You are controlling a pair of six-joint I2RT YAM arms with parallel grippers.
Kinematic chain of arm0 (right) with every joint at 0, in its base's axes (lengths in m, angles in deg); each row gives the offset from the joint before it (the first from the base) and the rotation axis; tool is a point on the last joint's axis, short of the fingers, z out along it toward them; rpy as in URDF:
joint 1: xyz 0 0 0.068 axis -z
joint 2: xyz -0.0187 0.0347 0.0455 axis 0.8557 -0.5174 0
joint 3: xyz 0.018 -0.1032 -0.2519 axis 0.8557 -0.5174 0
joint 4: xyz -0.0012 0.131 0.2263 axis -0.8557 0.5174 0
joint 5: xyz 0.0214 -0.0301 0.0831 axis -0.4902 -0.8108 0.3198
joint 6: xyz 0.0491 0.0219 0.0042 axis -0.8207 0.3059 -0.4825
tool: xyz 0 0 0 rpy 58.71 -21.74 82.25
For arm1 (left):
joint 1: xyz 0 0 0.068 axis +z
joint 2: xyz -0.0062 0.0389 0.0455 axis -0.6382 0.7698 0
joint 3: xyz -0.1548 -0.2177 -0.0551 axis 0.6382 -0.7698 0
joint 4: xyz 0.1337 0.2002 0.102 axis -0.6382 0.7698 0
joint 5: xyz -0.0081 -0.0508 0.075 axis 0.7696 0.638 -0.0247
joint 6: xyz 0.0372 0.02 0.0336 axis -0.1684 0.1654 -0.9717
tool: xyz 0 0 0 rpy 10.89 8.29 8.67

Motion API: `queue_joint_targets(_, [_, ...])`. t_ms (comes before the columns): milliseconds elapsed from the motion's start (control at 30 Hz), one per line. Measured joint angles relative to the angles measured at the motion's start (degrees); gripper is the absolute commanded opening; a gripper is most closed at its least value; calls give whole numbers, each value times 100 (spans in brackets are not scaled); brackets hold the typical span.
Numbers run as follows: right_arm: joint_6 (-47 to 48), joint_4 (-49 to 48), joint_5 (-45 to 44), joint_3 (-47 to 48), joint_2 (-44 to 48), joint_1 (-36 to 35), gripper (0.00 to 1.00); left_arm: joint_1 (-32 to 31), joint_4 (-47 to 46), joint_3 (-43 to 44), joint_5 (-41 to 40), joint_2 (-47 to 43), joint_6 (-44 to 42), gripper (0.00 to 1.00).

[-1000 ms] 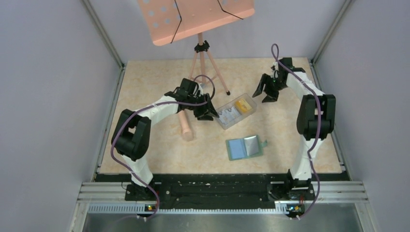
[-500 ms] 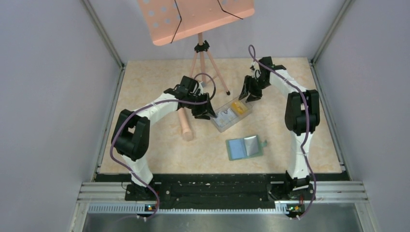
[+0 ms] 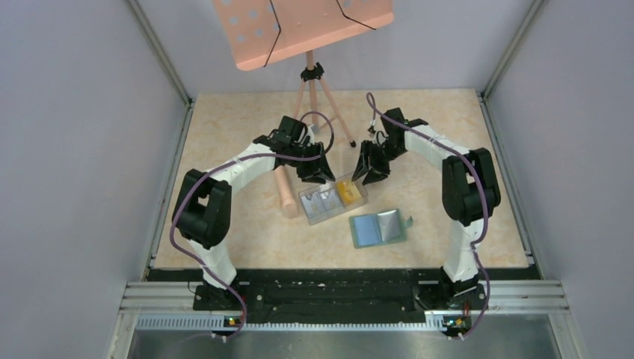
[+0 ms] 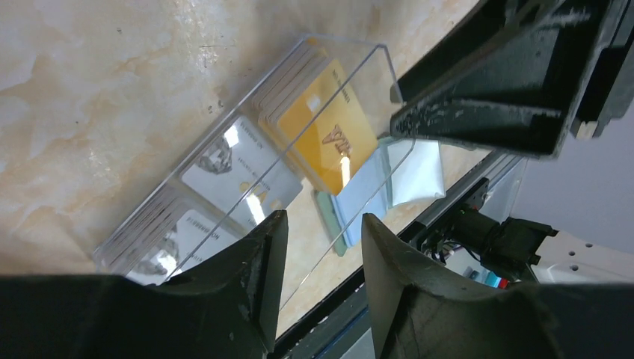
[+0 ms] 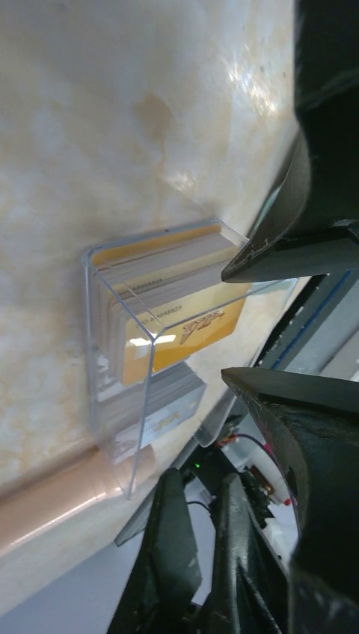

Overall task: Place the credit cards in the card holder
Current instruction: Move the storage box to the center of the board, then pick up the credit card from the storage box.

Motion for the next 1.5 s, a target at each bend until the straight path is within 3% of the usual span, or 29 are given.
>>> queue_joint_targets(367, [-468, -365, 297, -719, 501, -177, 46, -184, -35, -472, -81, -177, 186, 33])
queue_joint_targets(700, [-514, -599, 391, -1196, 758, -173, 46, -341, 315, -706, -682, -236, 179, 33])
queue_joint_targets(1100, [-669, -883, 647, -1762, 1080, -184, 46, -391, 1167, 675, -1322, 603, -195, 36])
queue_joint_targets(1233, [-708, -994, 669, -1836, 1128, -184, 39, -391, 1091, 634, -1154, 610, -199, 36])
queue_joint_targets(1500, [-796, -1222, 728, -2055, 1143, -179, 26, -560, 428, -356, -787, 367, 411, 36])
